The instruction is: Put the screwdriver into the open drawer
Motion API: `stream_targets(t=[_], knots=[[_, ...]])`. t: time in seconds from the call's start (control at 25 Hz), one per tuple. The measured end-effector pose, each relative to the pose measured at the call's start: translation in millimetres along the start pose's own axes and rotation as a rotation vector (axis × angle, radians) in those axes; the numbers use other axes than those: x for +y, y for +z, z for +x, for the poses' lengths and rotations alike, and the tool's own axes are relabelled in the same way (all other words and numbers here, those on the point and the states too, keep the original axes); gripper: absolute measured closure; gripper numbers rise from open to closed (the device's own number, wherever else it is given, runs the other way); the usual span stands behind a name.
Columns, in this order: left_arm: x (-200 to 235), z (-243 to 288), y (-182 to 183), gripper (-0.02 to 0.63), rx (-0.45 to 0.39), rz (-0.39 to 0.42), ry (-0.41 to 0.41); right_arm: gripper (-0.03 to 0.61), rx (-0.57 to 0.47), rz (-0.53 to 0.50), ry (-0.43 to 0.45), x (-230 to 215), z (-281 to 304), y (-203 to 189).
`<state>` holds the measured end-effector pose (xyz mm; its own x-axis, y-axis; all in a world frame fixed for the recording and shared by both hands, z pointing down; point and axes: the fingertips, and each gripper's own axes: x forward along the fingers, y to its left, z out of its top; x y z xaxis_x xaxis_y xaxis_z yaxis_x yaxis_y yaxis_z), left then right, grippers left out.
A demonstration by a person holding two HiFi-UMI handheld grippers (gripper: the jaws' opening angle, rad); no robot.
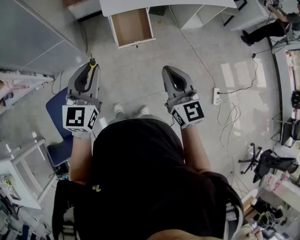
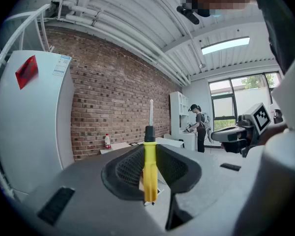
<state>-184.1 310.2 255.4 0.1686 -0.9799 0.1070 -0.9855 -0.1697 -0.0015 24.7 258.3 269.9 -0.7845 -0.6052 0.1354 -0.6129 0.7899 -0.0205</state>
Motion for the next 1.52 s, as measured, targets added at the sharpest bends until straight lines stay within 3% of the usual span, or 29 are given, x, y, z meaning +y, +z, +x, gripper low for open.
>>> stream_targets(t=[0.4, 0.8, 1.16, 1.52], knots=[[36.0, -44.6, -7.4, 0.540, -0.009, -0.026, -0.024, 0.568, 0.023, -0.011, -0.017, 55.3, 7.9, -3.6], [74.1, -54.4, -25.7, 0.540, -0.002, -0.045, -0.080, 0.566, 0.042, 0.034, -0.088, 78.8, 24.5, -13.2], [83.1, -19.5, -42.9, 0.540, 0.033, -0.063, -0.103, 0.567, 0.070, 0.073, -0.098, 53.9, 51.2, -31.3], [74.3, 75.6, -50.8, 0.540, 0.085, -0.059, -0.105, 0.566, 0.077, 0.100, -0.071, -32.3, 100.9, -36.9]])
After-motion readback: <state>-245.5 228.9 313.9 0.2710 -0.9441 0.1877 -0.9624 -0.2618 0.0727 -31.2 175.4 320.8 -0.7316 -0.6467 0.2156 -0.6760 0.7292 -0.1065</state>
